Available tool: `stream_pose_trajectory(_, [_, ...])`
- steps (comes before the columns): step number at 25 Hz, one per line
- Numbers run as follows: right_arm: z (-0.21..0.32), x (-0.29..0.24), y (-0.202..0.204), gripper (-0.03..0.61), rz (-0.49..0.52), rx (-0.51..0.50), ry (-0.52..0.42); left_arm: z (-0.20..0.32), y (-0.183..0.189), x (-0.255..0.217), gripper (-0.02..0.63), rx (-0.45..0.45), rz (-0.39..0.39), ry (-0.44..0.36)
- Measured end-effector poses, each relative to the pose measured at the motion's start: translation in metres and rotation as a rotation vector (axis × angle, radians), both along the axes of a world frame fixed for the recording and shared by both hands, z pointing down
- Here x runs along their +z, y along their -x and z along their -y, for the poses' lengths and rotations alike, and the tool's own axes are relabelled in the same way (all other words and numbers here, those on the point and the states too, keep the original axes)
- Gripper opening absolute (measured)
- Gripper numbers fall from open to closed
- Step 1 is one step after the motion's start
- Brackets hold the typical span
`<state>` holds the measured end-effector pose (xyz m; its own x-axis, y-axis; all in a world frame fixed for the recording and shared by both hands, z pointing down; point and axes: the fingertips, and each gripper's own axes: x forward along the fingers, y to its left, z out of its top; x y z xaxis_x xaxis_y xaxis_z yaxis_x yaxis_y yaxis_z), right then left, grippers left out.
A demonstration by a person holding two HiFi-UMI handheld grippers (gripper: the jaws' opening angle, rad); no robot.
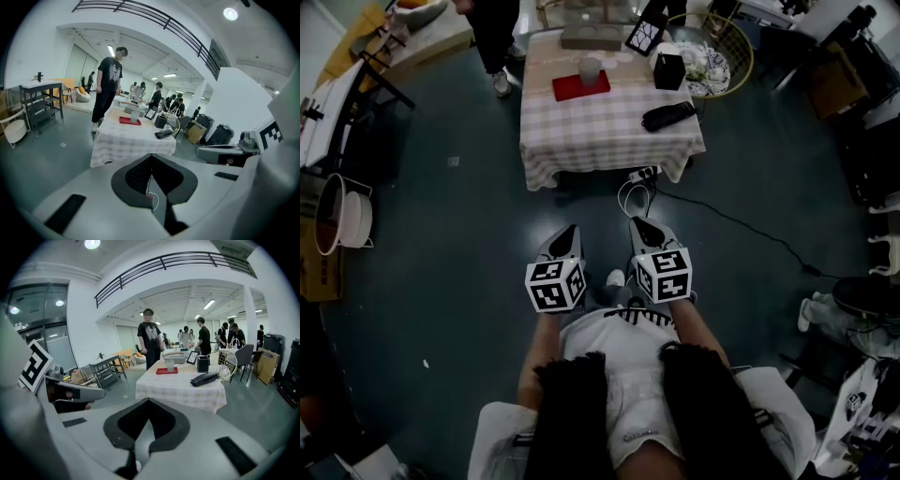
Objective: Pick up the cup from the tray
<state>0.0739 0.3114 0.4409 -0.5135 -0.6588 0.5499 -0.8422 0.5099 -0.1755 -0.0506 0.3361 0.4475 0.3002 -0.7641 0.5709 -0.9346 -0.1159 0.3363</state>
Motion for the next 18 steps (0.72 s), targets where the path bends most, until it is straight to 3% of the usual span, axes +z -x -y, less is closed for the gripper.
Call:
stream_pose_trajectory(5, [0.001,0.002,-0.002,0.012,0.031,-0.051,-0.009,0.001,-0.008,0.004,0.006,-0.016,0.002,0.000])
stream_pose_trajectory(11, [0.005,-0.004,-0.003,0.166,0.092,-0.085,-0.032,-0.004,-0.013,0.009,0.006,-0.033,0.017,0.011])
stream_pose_trajectory(18, [0.016,-0.008,-0.004,0.238,0.083,-0.112,-0.076,0.011,-0.015,0.010,0.006,-0.038,0.011,0.004])
